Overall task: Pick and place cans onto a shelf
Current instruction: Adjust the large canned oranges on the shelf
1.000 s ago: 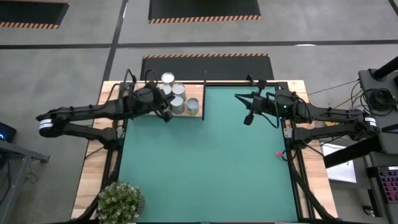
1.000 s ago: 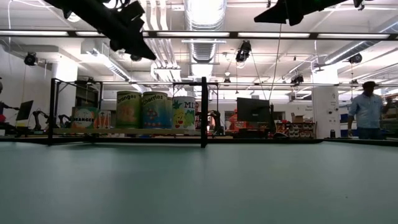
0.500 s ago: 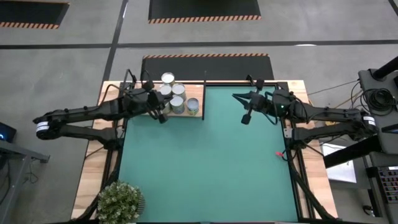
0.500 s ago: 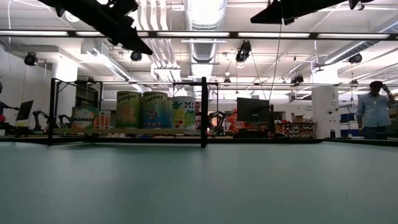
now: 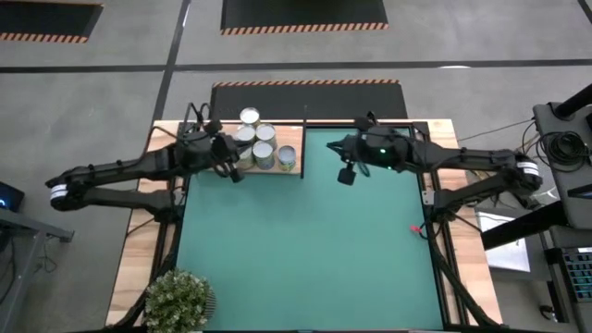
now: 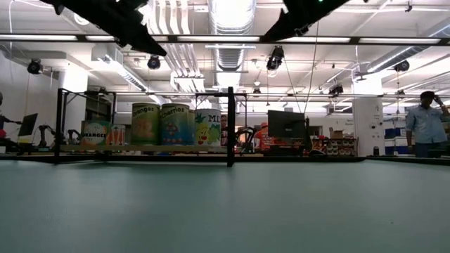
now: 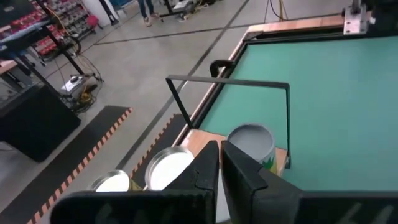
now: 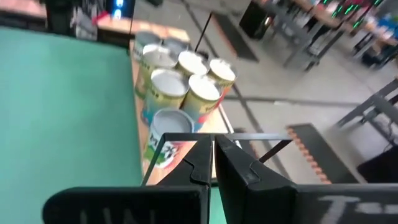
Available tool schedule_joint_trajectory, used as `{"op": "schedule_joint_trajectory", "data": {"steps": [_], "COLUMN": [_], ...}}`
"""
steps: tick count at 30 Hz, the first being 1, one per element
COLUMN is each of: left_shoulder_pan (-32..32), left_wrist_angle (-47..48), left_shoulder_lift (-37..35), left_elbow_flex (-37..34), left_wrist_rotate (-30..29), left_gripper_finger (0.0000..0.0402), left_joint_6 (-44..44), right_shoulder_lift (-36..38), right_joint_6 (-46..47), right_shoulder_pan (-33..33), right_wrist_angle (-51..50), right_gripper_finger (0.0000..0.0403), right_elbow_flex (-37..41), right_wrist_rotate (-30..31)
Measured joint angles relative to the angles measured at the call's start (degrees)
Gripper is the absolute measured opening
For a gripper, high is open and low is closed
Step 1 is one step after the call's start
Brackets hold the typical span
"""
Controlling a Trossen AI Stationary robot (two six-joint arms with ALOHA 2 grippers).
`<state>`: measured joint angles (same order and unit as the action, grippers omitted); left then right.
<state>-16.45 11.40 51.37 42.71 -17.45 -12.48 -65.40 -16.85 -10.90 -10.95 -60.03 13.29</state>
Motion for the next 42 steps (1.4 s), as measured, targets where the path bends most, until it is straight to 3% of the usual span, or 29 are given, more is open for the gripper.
{"op": "schedule_joint_trajectory", "data": {"steps": [12, 23, 31, 42], "left_shoulder_pan": [0.0, 0.0, -0.7, -3.2], "left_wrist_angle": [-4.1, 2.9, 22.8, 28.7], "left_shoulder_lift": [-10.0, -16.5, -10.8, -0.3], "left_elbow_flex": [-10.2, -7.8, -2.9, -0.6], "left_wrist_rotate": [0.0, 0.0, -8.1, -4.3], "left_gripper_finger": [0.0000, 0.0000, 0.0000, 0.0000], "left_joint_6": [-0.4, 2.4, 17.5, 15.0], "right_shoulder_lift": [-11.3, -11.4, -11.3, -11.3], "right_joint_6": [0.8, 4.6, 2.3, -1.0], "right_shoulder_pan": [0.0, 0.0, 0.0, 0.0], "right_wrist_angle": [-5.7, -4.8, -7.1, -8.4], "right_gripper_finger": [0.0009, 0.0009, 0.0009, 0.0009], "right_elbow_flex": [-10.6, -10.8, -10.6, -9.0], "right_wrist_rotate": [0.2, 0.2, 0.3, 0.3]}}
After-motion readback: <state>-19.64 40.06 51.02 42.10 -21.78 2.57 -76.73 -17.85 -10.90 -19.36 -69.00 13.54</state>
